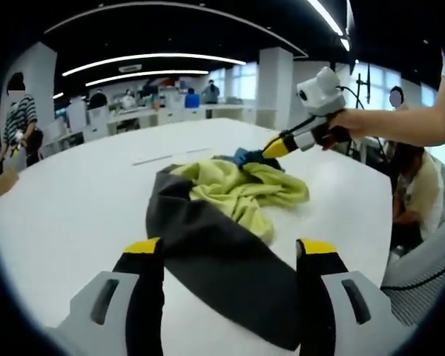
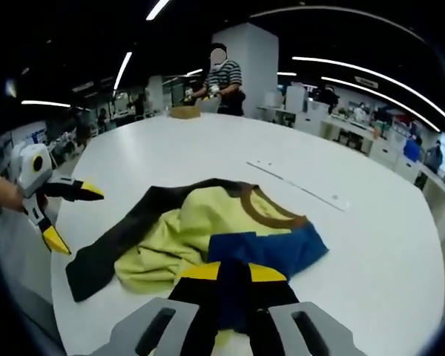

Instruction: Fold the garment on the visible template until the final outline fits inside the template.

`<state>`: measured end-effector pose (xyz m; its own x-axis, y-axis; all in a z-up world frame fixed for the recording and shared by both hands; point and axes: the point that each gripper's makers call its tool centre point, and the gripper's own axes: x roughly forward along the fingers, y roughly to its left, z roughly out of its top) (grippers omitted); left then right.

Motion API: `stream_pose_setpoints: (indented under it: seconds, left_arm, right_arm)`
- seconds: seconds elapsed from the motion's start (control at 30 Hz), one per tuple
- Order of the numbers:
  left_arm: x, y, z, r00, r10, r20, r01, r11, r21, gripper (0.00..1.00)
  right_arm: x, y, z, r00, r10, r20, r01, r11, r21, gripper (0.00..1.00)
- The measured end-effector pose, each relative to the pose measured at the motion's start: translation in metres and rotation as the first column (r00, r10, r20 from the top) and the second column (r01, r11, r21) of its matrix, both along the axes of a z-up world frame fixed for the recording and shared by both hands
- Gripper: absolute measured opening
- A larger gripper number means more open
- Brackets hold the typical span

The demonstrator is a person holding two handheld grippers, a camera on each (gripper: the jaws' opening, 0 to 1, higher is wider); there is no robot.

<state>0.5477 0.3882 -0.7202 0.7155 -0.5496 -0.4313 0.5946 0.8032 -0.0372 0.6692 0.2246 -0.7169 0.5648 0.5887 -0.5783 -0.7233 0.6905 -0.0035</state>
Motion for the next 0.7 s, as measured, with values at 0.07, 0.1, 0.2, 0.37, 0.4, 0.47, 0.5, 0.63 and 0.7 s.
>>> stream_pose_setpoints:
  seconds: [0.07,0.1,0.2,0.37,0.4,0.47,0.5,0.63,0.7]
  left_arm:
    - [-0.001,-0.001,-0.001,1.0,-0.001,-0.004,0.001,1.0,0.001,0.69]
    - [-0.001,-0.001,-0.001,1.0,-0.001,-0.005,0.001,1.0,0.001,0.69]
    - [-0.002,-0.002,-0.001,1.0,-0.003,-0.007,0.003,1.0,0.002,0.68]
    - [-0.003,-0.001,-0.002,1.0,-0.007,-0.01,0.007,1.0,0.01,0.68]
    - [-0.003,0.0,-0.003,1.0,-0.007,-0.011,0.007,1.0,0.011,0.68]
    - [-0.004,0.001,-0.003,1.0,-0.005,-0.012,0.005,1.0,0.014,0.67]
    - [-0.004,0.002,-0.003,1.0,-0.003,-0.014,0.003,1.0,0.014,0.67]
    - [-0.004,0.003,-0.003,1.0,0.003,-0.015,-0.002,1.0,0.017,0.67]
    - [-0.004,0.003,-0.003,1.0,0.005,-0.015,-0.004,1.0,0.016,0.67]
  right_arm:
    - [0.002,0.0,0.001,1.0,-0.005,0.006,0.005,1.0,0.002,0.11]
    - [0.004,-0.001,0.002,1.0,-0.01,0.01,0.01,1.0,0.002,0.12]
    - [0.008,0.0,0.002,1.0,-0.023,-0.002,0.023,1.0,0.021,0.13]
    - [0.016,0.0,-0.001,0.999,-0.047,-0.021,0.048,0.998,0.04,0.11]
    - [0.018,0.0,-0.001,0.998,-0.051,-0.024,0.052,0.998,0.047,0.11]
    - [0.021,-0.001,-0.001,0.998,-0.057,-0.033,0.059,0.997,0.052,0.08]
    - [0.02,-0.001,-0.002,0.998,-0.058,-0.036,0.06,0.997,0.051,0.06]
    - [0.017,-0.001,-0.002,0.997,-0.06,-0.038,0.061,0.997,0.037,0.0]
    - [0.015,-0.002,-0.002,0.997,-0.066,-0.045,0.067,0.997,0.031,0.0]
